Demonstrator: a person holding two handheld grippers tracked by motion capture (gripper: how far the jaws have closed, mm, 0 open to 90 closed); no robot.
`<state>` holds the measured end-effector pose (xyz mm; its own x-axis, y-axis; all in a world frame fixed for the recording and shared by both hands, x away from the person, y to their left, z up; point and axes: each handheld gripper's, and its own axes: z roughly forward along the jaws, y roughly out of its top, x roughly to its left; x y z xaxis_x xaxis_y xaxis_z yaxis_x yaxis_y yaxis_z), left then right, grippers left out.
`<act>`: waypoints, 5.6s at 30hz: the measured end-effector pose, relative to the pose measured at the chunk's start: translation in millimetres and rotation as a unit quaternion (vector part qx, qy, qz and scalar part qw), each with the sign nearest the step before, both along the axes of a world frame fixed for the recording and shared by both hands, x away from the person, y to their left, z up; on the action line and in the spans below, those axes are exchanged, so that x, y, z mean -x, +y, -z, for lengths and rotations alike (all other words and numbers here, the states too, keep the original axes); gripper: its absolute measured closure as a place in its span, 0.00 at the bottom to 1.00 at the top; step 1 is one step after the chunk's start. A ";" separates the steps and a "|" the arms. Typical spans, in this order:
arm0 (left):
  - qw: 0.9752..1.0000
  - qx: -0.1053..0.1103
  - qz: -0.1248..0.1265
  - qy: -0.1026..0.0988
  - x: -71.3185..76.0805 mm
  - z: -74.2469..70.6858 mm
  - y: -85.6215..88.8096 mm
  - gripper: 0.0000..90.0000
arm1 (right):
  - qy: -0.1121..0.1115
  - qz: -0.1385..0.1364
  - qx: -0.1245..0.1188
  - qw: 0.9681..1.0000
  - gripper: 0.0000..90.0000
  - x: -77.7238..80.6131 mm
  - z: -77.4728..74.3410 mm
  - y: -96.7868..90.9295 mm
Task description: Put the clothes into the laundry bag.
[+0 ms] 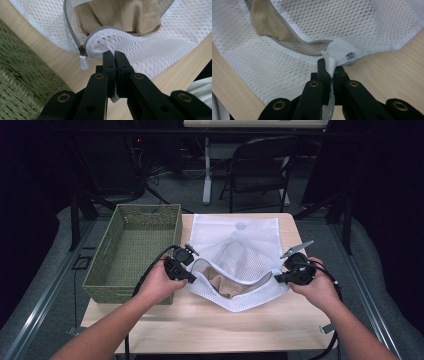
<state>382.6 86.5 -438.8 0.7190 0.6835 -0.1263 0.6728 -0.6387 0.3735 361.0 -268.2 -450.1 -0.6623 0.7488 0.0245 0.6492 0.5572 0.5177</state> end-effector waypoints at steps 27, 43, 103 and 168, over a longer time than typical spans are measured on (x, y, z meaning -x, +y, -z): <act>0.999 -0.037 -0.013 -0.003 -23.1 -28.4 3.4 0.98 | 0.012 0.010 0.051 0.999 0.98 -23.1 -25.6 2.8; 0.999 -0.037 -0.033 -0.011 -29.1 -38.0 17.3 0.98 | 0.003 0.021 0.067 0.998 0.98 -27.8 -37.3 -3.6; 0.996 -0.046 -0.063 -0.044 -70.3 -83.9 12.8 0.99 | -0.034 0.057 0.067 0.996 0.98 -69.6 -78.3 -4.1; 0.994 -0.028 -0.076 -0.069 -70.9 -124.0 17.5 0.99 | -0.085 0.070 0.073 0.991 0.98 -73.5 -126.9 -2.1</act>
<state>453.5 104.0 -314.8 0.6149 0.7886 0.0077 0.7081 -0.5564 0.4348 434.5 -270.2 -323.2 -0.5376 0.8207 -0.1934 0.6358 0.5452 0.5464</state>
